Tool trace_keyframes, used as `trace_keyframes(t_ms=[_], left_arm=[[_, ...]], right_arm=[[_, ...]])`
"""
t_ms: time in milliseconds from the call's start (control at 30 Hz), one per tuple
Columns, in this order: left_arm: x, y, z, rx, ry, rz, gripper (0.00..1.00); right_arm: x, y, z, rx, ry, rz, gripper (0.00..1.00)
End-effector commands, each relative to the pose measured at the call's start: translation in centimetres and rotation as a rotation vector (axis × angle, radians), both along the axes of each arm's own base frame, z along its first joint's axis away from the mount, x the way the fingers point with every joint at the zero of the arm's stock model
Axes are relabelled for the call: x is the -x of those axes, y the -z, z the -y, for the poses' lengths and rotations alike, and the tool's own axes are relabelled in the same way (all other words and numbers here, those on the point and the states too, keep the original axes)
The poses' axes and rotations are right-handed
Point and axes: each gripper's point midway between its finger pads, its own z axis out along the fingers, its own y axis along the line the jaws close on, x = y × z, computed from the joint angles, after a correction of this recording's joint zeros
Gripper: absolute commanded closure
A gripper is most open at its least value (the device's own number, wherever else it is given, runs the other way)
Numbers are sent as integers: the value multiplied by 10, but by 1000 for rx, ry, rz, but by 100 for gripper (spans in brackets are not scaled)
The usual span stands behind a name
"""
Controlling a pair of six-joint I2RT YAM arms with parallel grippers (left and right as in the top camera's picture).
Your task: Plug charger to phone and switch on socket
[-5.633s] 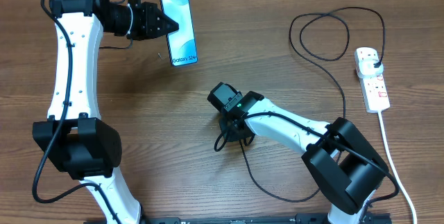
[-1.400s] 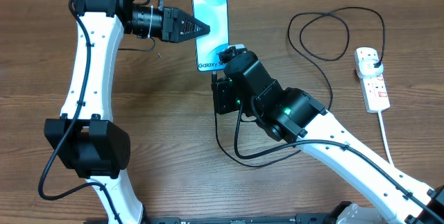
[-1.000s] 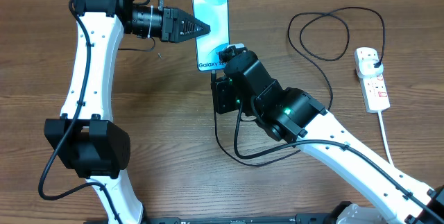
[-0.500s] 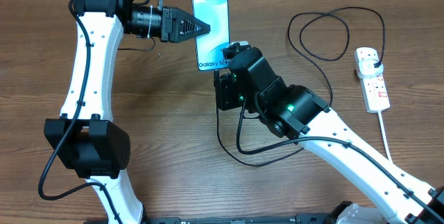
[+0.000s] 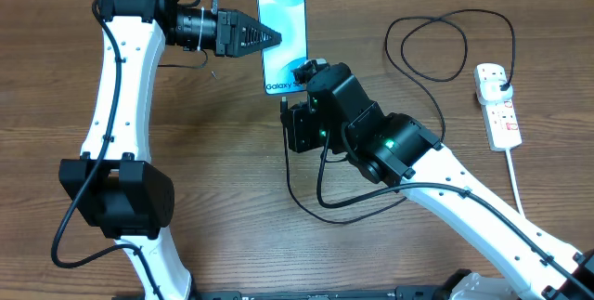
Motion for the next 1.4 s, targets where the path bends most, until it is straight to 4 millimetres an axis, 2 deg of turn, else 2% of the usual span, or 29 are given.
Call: trace_keyframes(t_ms=[0,367,1367], left_arm=[[3,-14,2,51,23,45,96],[3,-14,2,51,24,49,96],[4,-16,3,64,34,72,96]], right_arm=[[-2,-20,0,-35,-6,43,96],[-12,-21,8,-5,47,81,96],[-17,-24,10,-13,59,93,96]])
